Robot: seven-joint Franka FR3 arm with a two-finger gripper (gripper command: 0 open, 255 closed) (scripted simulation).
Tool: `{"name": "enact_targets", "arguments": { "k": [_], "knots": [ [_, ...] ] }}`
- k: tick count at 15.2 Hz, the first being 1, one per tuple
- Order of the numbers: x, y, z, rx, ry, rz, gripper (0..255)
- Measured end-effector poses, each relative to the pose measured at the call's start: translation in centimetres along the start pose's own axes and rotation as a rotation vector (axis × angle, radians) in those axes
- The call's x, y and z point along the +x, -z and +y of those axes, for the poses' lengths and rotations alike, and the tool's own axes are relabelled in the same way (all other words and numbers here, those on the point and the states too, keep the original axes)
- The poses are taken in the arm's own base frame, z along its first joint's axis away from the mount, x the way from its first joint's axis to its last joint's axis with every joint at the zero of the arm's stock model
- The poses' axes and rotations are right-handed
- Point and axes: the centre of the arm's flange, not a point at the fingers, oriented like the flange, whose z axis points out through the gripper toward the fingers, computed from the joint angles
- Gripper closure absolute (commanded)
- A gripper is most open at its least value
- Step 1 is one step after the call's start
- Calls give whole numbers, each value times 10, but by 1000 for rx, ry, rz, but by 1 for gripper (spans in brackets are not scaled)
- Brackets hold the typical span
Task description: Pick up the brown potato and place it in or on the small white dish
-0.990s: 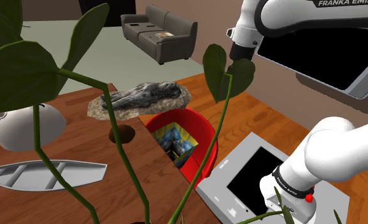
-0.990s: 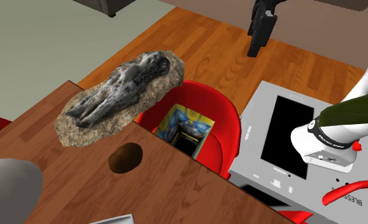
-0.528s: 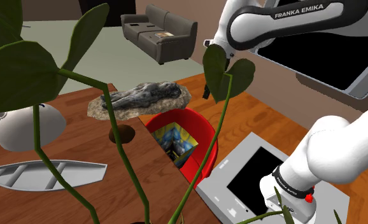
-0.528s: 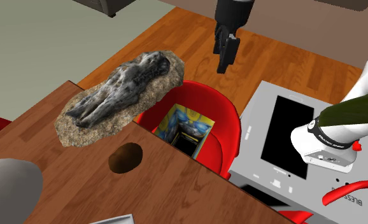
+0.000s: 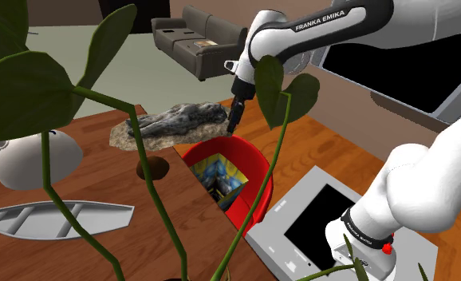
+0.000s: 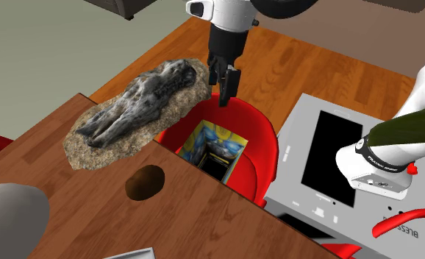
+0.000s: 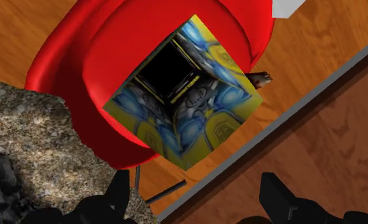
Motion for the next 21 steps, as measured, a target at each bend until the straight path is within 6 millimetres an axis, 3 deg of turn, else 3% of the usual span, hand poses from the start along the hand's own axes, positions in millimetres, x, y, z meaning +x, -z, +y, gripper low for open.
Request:
{"name": "enact_targets", "arguments": {
  "k": [4, 9, 18, 21],
  "knots": [
    [38, -30, 2, 53, 127, 42, 0],
    [85, -66, -11, 119, 286, 95, 0],
    [165, -118, -57, 240, 573, 190, 0],
    [175, -131, -66, 257, 615, 205, 0]
  ]
}}
